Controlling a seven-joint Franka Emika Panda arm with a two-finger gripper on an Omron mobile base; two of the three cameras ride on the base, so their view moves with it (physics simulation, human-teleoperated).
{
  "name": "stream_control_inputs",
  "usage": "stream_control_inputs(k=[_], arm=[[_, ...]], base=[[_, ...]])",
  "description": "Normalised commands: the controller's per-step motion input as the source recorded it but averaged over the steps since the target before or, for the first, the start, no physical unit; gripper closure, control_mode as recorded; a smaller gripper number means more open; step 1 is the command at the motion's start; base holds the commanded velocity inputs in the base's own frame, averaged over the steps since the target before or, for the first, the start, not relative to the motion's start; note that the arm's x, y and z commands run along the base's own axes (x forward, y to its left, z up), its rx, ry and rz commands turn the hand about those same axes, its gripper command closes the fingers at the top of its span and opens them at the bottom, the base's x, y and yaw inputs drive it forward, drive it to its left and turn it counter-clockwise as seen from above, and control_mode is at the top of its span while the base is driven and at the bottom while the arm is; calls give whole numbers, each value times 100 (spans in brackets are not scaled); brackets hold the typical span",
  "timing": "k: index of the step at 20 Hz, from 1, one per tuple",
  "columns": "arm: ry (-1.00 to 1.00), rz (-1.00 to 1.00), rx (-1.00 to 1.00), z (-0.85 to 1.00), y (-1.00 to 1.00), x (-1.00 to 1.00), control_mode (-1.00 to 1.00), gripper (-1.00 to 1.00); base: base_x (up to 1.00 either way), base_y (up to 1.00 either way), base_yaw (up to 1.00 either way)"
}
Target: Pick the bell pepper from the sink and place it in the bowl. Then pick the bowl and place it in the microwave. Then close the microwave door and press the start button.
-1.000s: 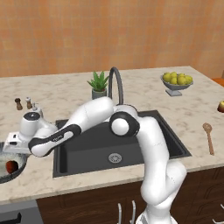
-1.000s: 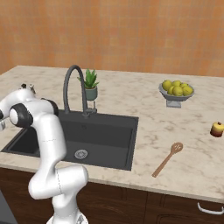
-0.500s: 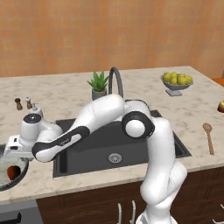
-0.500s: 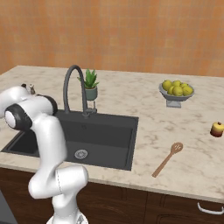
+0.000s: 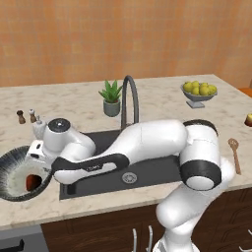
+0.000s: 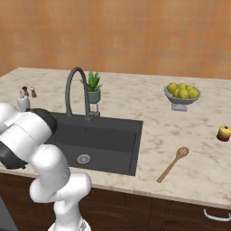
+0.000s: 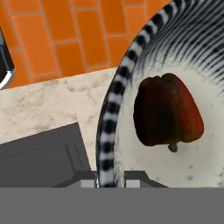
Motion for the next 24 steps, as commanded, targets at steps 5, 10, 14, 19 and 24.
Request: stream_control_inputs(k=[5,10,14,19,24], arm=[[0,-25,2,75,-78,-21,-100,100],[-1,-22,0,87,-53,-19,-100,100],[0,-33,4,76,-86,-2,-100,100],[1,-35,6,59,-88,-9,-100,100],[0,-40,7,48,-99,-22,-100,100]], base=[[0,0,0],[0,0,0],[0,0,0],[0,0,0],[0,0,0]])
